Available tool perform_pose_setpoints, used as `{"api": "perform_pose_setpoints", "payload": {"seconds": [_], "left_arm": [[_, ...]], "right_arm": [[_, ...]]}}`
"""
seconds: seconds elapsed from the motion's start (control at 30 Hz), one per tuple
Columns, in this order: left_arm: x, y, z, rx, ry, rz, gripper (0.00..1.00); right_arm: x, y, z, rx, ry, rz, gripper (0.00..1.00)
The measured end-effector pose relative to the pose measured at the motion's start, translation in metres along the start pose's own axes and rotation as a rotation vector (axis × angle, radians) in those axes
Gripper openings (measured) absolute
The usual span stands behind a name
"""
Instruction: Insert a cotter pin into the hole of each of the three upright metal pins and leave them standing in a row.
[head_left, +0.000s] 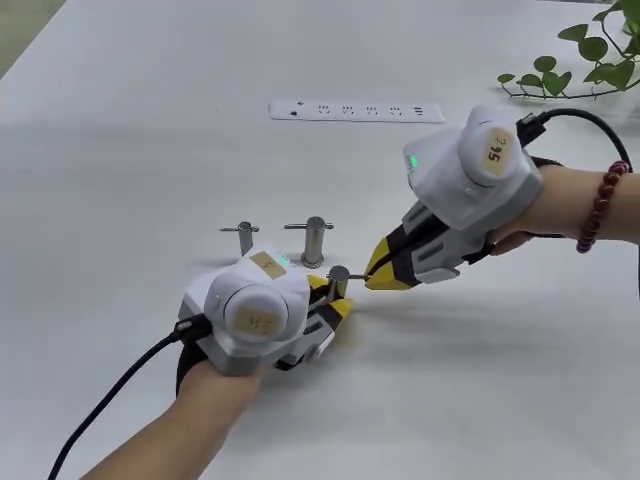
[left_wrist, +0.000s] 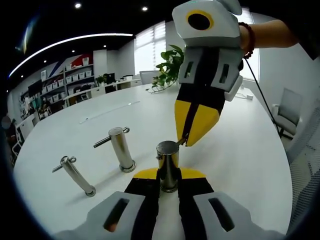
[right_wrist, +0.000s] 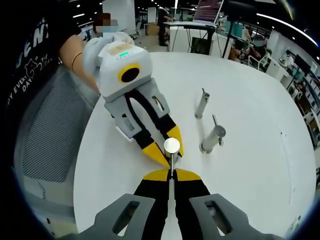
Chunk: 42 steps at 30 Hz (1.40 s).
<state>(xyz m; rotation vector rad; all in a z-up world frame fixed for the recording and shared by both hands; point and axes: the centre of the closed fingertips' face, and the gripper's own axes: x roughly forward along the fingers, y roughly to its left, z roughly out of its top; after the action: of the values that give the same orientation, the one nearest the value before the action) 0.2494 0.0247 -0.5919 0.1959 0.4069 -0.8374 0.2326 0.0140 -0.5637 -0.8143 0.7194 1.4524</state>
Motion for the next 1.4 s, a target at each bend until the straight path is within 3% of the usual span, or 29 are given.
{"api": "perform_pose_setpoints", "payload": {"seconds": [0.77,1.03,1.4], "left_arm": [[0.0,0.0,-0.001,-0.015,0.0,0.006,0.1],[0.0,0.001,-0.001,-0.016,-0.001,0.007,0.1],[0.001,0.001,-0.001,-0.019,-0.001,0.011,0.1]], "right_arm": [[0.009,-0.003,0.009,-0.029,-0.004,-0.035,0.0],[0.0,-0.003,0.007,0.038,-0.035,-0.036,0.04],[-0.003,0.0,0.005,0.085,-0.052,-0.031,0.0]]}}
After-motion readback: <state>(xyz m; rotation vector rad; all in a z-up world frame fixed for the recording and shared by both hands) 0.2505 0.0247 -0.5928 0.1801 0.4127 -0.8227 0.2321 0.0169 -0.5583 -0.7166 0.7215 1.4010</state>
